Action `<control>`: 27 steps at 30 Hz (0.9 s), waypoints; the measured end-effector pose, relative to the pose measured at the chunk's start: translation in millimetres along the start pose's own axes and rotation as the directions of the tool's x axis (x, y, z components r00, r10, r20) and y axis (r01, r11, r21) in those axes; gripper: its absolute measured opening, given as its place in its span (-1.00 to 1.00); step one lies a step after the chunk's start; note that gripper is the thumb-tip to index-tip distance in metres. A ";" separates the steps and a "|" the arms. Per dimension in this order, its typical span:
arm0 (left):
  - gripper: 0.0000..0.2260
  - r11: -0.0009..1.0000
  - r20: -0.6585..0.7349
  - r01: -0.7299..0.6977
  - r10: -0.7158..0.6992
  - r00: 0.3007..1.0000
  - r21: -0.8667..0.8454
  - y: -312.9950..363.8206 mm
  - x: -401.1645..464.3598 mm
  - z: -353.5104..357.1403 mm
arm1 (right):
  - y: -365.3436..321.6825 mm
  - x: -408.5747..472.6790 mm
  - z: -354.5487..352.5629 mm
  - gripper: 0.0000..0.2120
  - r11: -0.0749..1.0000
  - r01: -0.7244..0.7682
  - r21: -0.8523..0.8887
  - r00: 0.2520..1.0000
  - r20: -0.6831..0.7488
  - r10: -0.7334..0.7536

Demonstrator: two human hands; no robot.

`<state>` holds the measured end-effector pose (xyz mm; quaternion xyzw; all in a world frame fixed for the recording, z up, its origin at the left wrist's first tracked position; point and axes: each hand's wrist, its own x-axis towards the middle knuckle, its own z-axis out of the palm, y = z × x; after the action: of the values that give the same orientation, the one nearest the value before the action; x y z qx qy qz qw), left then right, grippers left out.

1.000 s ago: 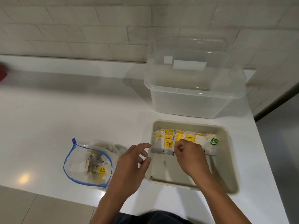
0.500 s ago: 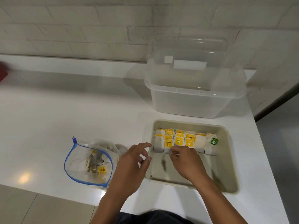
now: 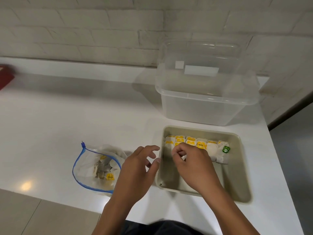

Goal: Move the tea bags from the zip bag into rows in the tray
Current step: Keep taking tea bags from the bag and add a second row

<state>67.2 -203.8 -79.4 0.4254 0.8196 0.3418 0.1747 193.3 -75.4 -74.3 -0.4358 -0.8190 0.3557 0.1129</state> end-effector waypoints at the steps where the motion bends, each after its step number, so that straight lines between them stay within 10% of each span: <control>1: -0.77 1.000 -0.017 0.001 -0.001 1.000 -0.015 0.3 -1.5 -3.8 | -7.4 -3.2 -1.0 -0.87 0.999 0.026 0.019 1.000 0.007 -0.026; 20: -0.83 0.953 -0.158 0.295 -0.281 0.946 0.067 -85.7 -47.8 -86.6 | -117.7 -26.9 97.7 -0.82 0.956 0.097 0.278 0.902 0.381 -0.202; 27: -0.70 0.900 0.058 0.271 -0.307 0.950 0.341 -106.9 -39.5 -79.9 | -120.3 -19.9 134.4 -0.72 0.981 0.164 -0.105 0.862 0.499 -0.091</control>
<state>-17.9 -312.2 -99.0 0.3403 0.9081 0.1465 0.1951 62.4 -200.4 -86.9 -0.2828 -0.8713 0.3865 -0.1074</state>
